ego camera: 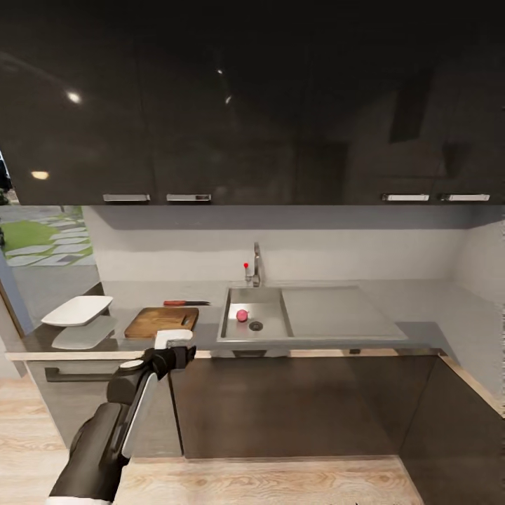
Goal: In the kitchen, take the Vidalia onion out of the sink, dice it on the chopping board with the paring knife, put the diced onion into the bowl on the countertop, then place both the paring knife and the chopping board into the sink.
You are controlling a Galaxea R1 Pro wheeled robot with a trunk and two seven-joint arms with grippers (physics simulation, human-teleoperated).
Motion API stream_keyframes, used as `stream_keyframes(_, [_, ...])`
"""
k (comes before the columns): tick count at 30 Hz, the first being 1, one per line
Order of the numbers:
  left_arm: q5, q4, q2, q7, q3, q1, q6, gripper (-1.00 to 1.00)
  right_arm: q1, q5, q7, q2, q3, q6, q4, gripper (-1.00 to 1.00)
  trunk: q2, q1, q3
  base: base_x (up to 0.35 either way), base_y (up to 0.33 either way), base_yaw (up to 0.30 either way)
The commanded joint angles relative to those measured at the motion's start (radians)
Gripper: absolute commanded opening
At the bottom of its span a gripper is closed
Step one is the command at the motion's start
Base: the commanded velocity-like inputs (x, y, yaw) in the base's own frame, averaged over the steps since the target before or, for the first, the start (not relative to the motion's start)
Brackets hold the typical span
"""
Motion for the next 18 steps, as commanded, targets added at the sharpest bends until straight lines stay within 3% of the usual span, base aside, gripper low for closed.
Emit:
stream_keyframes(1, [0.005, 0.05, -0.014, 0.007, -0.001, -0.065, 0.012, 1.0, 0.0, -0.005, -0.009, -0.001, 0.007, -0.002, -0.001, 1.0, -0.001, 0.0, 0.0, 0.0, 0.0, -0.215])
stream_keyframes(8, [0.005, 0.249, -0.027, 0.008, -0.001, -0.23, 0.016, 1.0, 0.0, -0.005, -0.009, -0.001, 0.008, -0.002, 0.0, 1.0, -0.001, 0.0, 0.0, 0.0, 0.0, -0.254])
stream_keyframes(15, [0.005, 0.422, -0.028, 0.008, -0.001, -0.338, 0.013, 1.0, 0.0, -0.004, -0.009, 0.007, 0.008, 0.036, 0.006, 1.0, -0.001, 0.0, 0.0, 0.0, 0.0, -0.268])
stream_keyframes(18, [0.003, 0.499, -0.028, 0.008, -0.001, -0.374, 0.011, 1.0, 0.0, -0.004, -0.008, 0.01, 0.007, 0.065, 0.005, 1.0, -0.001, 0.0, 0.0, 0.0, 0.0, -0.095])
